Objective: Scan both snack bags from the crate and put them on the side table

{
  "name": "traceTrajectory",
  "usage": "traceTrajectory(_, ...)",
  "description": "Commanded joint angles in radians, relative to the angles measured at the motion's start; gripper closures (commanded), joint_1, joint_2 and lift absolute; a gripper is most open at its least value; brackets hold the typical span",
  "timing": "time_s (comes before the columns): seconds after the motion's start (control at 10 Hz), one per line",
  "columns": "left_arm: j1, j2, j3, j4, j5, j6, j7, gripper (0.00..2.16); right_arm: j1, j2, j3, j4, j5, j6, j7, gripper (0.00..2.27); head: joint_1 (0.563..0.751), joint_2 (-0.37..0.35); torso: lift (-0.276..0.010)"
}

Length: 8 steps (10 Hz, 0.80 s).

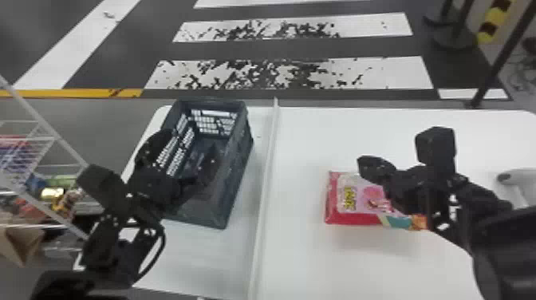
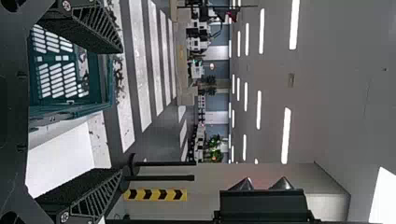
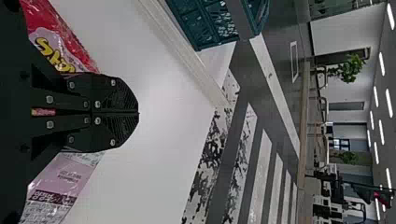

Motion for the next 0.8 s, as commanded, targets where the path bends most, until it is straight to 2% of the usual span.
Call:
traceTrajectory(0.0, 0.000, 0.001, 0.004, 0.000, 0.001, 0.000, -0.001, 0.09, -0.059, 0.013, 0.019, 0.111, 0.015, -0.028, 0.000, 2.26, 0.695, 0.171, -0.087)
traceTrajectory(0.2, -0.001, 0.003, 0.010, 0.003, 0.003, 0.000, -0.001, 0.09, -0.077, 0.013, 0.022, 0.241, 0.021, -0.074, -0.006, 2.26, 0.695, 0.175, -0.087)
traceTrajectory(0.7, -0.017, 0.000, 0.003, 0.020, 0.003, -0.003, -0.003, 0.09, -0.016, 0.013, 0.025, 0.332, 0.021, -0.175, -0.048, 2.26, 0.695, 0.162, -0.087)
